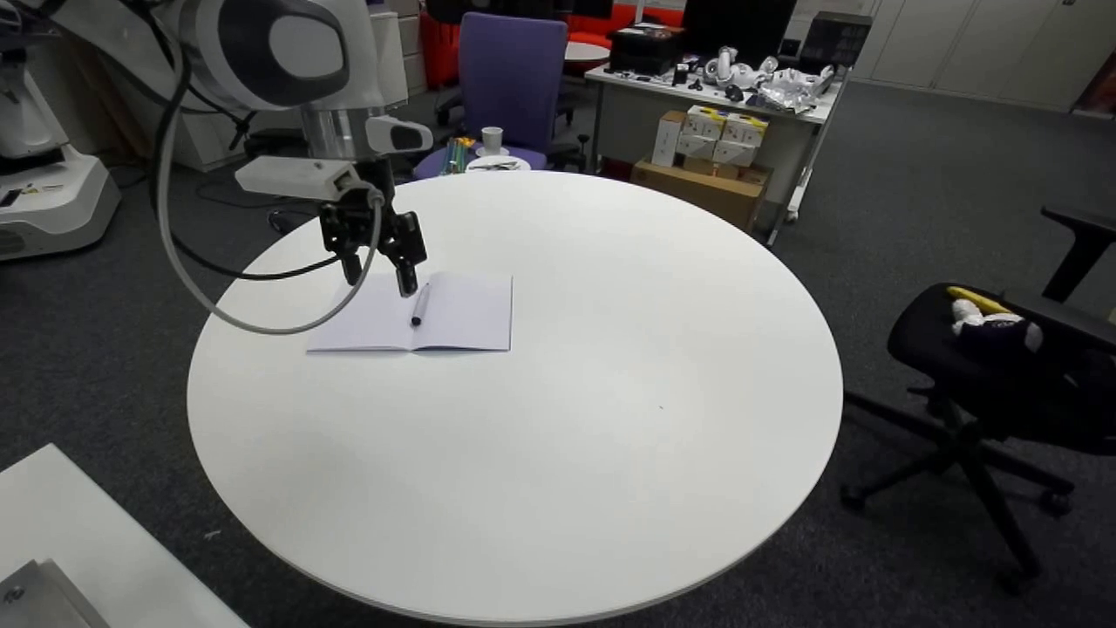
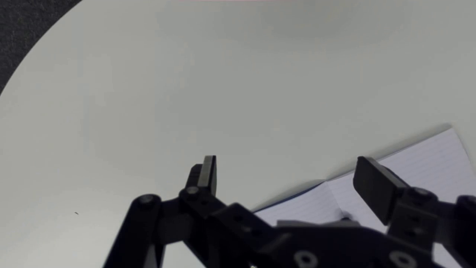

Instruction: Put the marker on the book

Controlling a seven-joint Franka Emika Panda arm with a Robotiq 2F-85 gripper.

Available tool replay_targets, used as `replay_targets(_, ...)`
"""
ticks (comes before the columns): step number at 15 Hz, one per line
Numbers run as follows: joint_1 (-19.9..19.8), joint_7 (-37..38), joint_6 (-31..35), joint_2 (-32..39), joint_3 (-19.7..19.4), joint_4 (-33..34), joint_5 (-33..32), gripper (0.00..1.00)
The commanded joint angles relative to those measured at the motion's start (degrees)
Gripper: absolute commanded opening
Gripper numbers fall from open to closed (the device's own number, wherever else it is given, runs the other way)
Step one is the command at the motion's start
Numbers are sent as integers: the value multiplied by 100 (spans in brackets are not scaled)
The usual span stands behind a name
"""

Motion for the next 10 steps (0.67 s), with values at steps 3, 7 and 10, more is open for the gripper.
replay_targets(3, -143, -6, 15, -426, 48, -319, 9, 100)
replay_targets(7, -136, -2, 15, -342, 55, -305, 8, 100)
replay_targets(10, -133, 0, 15, -303, 58, -298, 7, 100)
